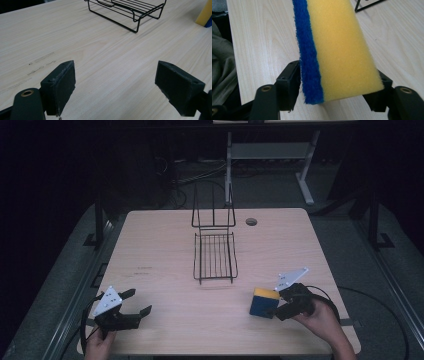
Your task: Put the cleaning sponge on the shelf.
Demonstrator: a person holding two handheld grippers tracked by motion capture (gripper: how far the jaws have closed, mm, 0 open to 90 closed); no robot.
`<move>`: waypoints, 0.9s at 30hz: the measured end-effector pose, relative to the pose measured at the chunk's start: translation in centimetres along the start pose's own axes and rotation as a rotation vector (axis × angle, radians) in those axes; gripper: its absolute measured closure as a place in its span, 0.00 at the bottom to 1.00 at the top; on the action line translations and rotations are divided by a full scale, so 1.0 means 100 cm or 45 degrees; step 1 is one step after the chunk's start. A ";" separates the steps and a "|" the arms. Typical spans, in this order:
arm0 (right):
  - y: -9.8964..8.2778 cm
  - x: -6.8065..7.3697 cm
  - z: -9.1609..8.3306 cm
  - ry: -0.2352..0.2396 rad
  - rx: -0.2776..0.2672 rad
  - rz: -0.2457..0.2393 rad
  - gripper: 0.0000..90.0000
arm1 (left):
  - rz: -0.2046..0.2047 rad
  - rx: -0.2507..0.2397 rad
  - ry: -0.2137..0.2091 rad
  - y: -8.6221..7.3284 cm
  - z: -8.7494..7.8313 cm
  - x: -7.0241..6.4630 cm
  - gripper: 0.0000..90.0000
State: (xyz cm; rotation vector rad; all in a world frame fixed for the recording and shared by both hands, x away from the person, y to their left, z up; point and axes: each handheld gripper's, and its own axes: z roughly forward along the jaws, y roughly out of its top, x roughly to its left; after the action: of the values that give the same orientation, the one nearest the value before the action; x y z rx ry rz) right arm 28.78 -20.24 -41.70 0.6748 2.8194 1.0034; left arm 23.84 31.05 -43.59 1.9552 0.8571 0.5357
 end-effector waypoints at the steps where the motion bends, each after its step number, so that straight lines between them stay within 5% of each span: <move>1: 0.000 0.000 0.000 0.000 0.000 -0.006 0.43 | -0.001 -0.001 -0.001 0.000 0.000 0.000 0.18; 10: 0.002 0.000 0.002 0.030 0.012 -0.046 0.60 | 0.000 -0.002 0.001 0.000 -0.001 0.000 0.18; 27: 0.027 0.000 0.004 0.093 0.019 -0.133 0.62 | 0.001 -0.002 0.004 0.000 -0.001 0.001 0.18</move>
State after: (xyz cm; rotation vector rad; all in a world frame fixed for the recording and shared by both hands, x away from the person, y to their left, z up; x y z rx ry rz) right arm 29.86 -18.14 -40.30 0.4964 2.8927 1.0108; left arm 23.86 31.14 -43.56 1.9539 0.8577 0.5402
